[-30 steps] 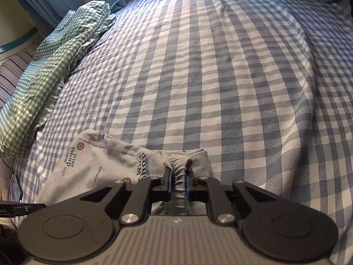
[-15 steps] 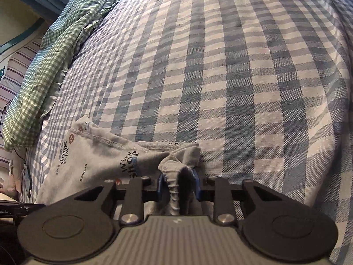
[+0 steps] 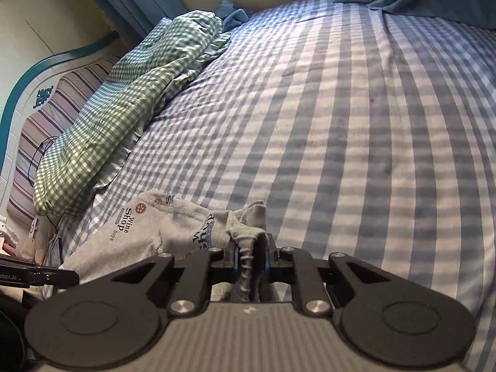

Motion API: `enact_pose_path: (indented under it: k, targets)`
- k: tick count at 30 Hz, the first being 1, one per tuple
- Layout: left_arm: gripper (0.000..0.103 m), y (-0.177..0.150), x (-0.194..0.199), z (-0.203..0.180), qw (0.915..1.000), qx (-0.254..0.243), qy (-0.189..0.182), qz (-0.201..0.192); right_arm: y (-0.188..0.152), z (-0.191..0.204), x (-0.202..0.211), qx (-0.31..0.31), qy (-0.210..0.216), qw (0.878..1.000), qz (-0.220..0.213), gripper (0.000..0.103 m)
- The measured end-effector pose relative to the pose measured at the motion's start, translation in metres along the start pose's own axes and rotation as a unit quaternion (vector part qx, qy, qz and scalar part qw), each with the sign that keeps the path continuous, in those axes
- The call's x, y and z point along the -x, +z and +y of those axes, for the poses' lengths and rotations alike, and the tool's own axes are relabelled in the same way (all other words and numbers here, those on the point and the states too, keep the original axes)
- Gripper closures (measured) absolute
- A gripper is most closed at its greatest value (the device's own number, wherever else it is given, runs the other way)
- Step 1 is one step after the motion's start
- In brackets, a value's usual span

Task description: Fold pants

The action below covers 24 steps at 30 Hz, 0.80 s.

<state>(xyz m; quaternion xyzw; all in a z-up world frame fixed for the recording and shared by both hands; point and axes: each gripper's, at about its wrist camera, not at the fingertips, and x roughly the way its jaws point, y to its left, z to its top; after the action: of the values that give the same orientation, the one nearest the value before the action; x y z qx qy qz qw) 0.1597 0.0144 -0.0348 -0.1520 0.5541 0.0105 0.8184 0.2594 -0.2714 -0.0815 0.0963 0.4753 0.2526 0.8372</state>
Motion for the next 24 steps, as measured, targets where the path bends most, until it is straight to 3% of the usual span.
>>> enact_pose_path:
  k: [3, 8, 12, 14, 16, 21, 24]
  targets:
    - [0.091, 0.021, -0.017, 0.004, 0.9997, 0.012, 0.01, -0.021, 0.024, -0.009, -0.018, -0.005, 0.003, 1.0, -0.002, 0.087]
    - [0.091, 0.044, -0.052, 0.014, 0.9993, 0.02, 0.019, -0.023, 0.043, -0.019, -0.052, -0.01, -0.002, 1.0, 0.012, 0.087]
    - [0.087, 0.04, -0.07, 0.023, 0.9993, 0.019, 0.031, -0.005, 0.041, -0.024, -0.07, -0.002, -0.034, 0.999, 0.035, 0.074]
    - [0.079, 0.033, -0.072, 0.028, 0.9991, 0.021, 0.037, -0.003, 0.036, -0.026, -0.066, -0.006, -0.045, 0.999, 0.03, 0.06]
    - [0.055, 0.027, -0.07, 0.031, 0.9987, 0.023, 0.044, -0.006, 0.032, -0.027, -0.057, -0.013, -0.049, 0.999, 0.02, 0.04]
    - [0.024, 0.011, -0.051, 0.037, 0.9985, 0.024, 0.045, -0.021, 0.014, -0.015, -0.018, -0.005, -0.088, 0.996, -0.021, 0.014]
    - [0.015, 0.002, -0.036, 0.035, 0.9984, 0.017, 0.041, -0.035, 0.0, 0.004, 0.009, -0.004, -0.108, 0.992, -0.057, 0.006]
